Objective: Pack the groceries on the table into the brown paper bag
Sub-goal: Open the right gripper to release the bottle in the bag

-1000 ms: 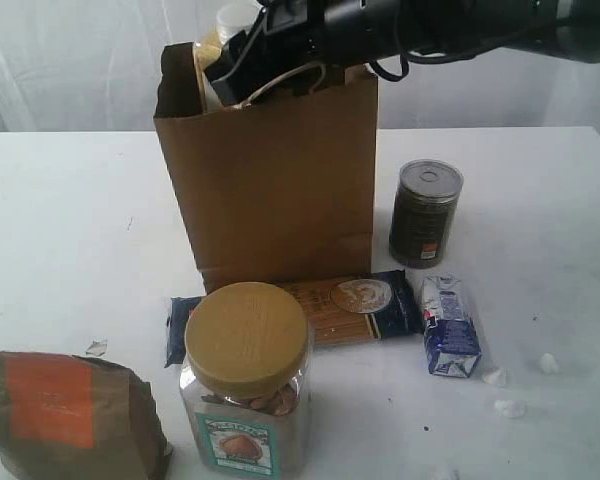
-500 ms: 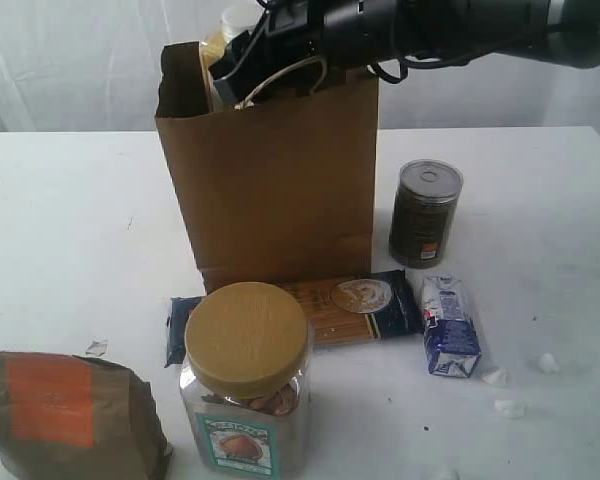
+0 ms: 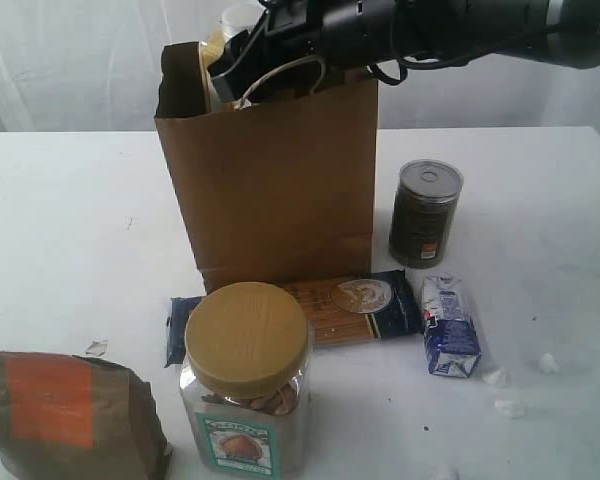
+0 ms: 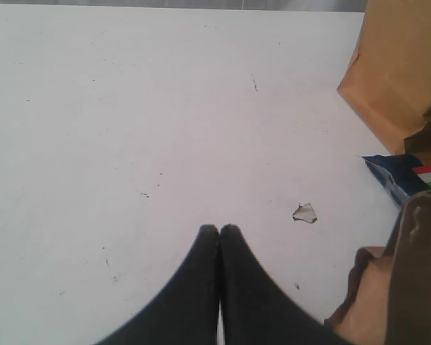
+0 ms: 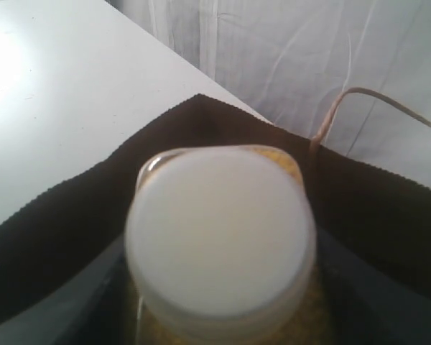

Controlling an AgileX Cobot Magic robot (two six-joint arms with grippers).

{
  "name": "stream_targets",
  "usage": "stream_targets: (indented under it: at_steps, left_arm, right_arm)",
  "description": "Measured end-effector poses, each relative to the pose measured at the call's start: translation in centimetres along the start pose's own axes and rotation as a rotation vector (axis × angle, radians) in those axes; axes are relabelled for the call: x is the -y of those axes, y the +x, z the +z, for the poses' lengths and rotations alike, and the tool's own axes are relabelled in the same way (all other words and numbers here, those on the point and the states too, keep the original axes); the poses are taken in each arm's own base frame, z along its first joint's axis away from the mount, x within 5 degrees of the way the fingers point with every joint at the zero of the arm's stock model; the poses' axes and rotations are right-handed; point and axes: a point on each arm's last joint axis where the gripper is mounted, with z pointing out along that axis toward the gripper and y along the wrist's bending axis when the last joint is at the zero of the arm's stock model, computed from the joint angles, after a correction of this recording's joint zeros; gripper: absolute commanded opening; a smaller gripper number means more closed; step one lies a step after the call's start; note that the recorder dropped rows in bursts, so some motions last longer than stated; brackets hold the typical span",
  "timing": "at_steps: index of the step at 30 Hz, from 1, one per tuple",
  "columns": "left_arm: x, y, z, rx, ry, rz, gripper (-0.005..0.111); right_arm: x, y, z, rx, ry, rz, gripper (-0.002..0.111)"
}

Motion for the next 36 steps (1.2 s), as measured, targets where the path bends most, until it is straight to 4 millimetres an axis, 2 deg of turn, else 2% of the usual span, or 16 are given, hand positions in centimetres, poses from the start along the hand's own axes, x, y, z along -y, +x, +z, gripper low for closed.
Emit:
stream_targets:
  at_steps: [8, 13, 29, 36]
  left_arm:
    - [0.0, 0.0, 0.0, 0.000, 0.000, 0.000, 0.000]
    - [0.0, 0.0, 0.0, 0.000, 0.000, 0.000, 0.000]
    - [0.0, 0.0, 0.0, -0.001, 0.000, 0.000, 0.000]
    - [0.0, 0.0, 0.0, -0.001, 0.000, 0.000, 0.000]
  right_arm:
    - [0.0, 0.0, 0.0, -0.002, -0.003, 0.003, 0.058]
    - [0.0, -0.3, -0.2, 0.011, 0.002, 0.011, 0.064]
    - [0.2, -0.6, -0.5, 0.023, 0.026, -0.007, 0.065]
    - [-0.5, -3.1, -3.8, 0.072, 0.023, -0.057, 0.065]
